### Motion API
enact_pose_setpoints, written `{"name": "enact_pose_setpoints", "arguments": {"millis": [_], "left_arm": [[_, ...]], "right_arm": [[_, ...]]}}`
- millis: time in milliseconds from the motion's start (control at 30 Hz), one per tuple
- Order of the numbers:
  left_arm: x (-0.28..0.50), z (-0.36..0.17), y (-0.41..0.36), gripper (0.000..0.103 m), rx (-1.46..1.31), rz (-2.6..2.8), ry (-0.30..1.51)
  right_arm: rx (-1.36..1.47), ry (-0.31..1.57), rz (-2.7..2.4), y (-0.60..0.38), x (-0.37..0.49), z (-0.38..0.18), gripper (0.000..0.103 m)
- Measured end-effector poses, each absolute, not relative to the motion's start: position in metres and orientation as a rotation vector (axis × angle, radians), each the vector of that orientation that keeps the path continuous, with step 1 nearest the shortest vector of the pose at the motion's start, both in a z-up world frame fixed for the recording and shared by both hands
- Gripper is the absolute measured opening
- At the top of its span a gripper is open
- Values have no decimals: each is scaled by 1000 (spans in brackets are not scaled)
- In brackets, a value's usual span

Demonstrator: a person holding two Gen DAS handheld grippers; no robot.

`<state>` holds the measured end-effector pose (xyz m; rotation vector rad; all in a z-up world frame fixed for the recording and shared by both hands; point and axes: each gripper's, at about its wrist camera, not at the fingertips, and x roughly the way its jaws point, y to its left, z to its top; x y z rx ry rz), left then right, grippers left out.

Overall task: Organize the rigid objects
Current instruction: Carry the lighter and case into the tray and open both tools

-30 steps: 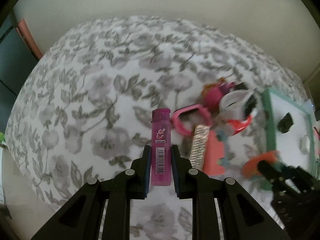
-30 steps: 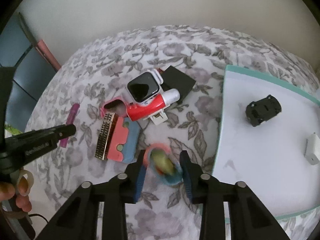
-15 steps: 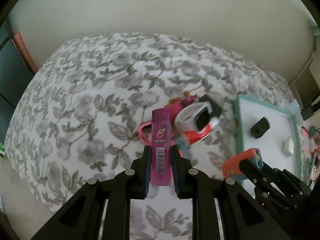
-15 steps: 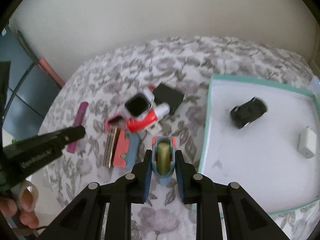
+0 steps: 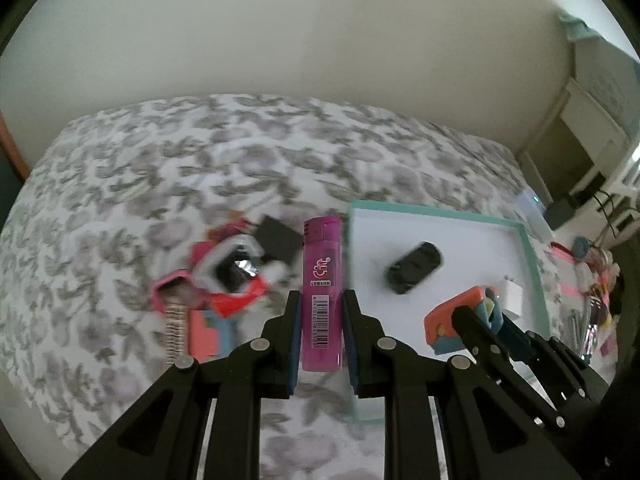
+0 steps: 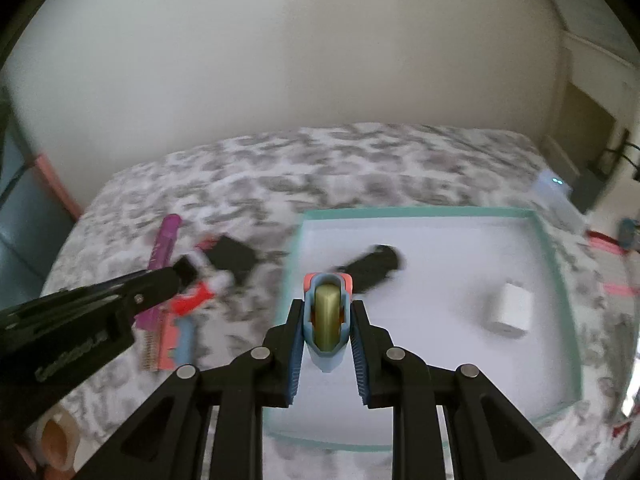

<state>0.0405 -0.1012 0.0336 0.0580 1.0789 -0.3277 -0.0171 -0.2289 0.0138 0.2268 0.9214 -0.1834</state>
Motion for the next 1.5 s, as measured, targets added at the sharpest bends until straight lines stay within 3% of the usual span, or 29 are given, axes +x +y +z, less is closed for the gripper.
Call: {"name": "enact_pose_setpoints", "arguments": {"millis": [467,1100,1167,1300,1500], "left_arm": [[28,-1,-160,20,151,-443,1101],[24,-19,-174,21,235,-452,1111],[27,-21,-172,23,232,-436,1119],[31,-20,-165,40,206,-398,1124],[36,-17,-155,51,182,-356,1114]], "right_arm": [[306,991,-485,-322,-43,-12,23],[196,1068,-484,-308,-33,-29,24],[186,1069,-477,-305,-32,-29,24],[171,1067,-456,-300,-30,-28,24],[159,1057,-424,-293,-27,-27,29]]}}
